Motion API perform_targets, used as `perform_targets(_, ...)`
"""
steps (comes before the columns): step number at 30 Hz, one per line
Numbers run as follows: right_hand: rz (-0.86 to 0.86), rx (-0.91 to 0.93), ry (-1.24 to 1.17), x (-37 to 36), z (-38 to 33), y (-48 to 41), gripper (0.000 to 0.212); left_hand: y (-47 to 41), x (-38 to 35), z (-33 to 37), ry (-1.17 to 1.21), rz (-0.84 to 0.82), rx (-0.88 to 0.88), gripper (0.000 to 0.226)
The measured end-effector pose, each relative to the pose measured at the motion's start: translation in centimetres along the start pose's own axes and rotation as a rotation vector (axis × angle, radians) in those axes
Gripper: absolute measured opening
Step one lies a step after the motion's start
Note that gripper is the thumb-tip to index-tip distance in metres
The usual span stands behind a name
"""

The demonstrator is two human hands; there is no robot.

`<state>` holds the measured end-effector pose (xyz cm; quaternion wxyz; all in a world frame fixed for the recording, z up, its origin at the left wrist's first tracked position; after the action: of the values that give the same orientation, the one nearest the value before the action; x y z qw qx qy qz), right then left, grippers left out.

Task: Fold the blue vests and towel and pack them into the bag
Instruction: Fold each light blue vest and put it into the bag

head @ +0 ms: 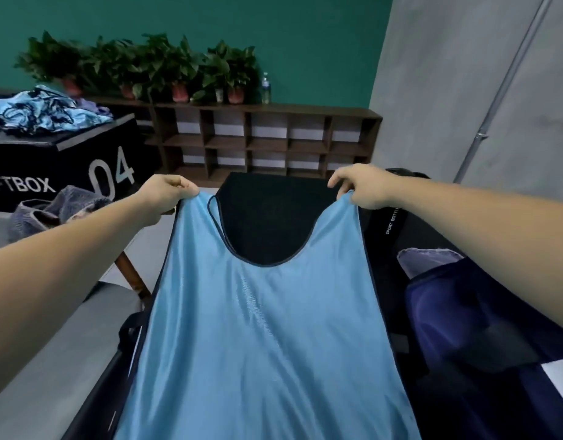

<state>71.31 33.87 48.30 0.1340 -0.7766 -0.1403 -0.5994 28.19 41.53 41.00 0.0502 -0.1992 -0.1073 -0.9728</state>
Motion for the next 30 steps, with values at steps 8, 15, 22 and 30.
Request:
perform_targets(8, 0.178, -0.121, 0.283, -1.8, 2.9, -3.0, 0.070, -3.6, -1.2, 1.8, 0.006, 0.241, -0.095, 0.026)
perform_targets(15, -0.182, -0.164, 0.401, -5.6, 2.6, -2.5, 0.070, -2.5, -3.3, -1.6, -0.269, 0.159, 0.003, 0.049)
perform_targets(22, -0.382, -0.144, 0.321, -5.0, 0.1, -0.5, 0.068, 2.0, -3.6, -3.1, -0.448, 0.093, -0.060, 0.033)
perform_targets(30, -0.421, 0.068, 0.340, -5.9, -5.8, 4.7, 0.062, 9.6, -2.4, -5.8, -0.569, 0.029, -0.168, 0.025)
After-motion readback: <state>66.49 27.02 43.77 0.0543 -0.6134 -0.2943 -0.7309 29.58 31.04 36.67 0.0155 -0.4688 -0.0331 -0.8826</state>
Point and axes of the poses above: each hand's wrist, its own y-axis away from the middle knuckle, its own x-axis out of the back of the hand, z = x × y, the point moved 2 cm from there along -y, towards the middle knuckle, and after that the axes turned 14 degrees about x, right-handed, at the moved point
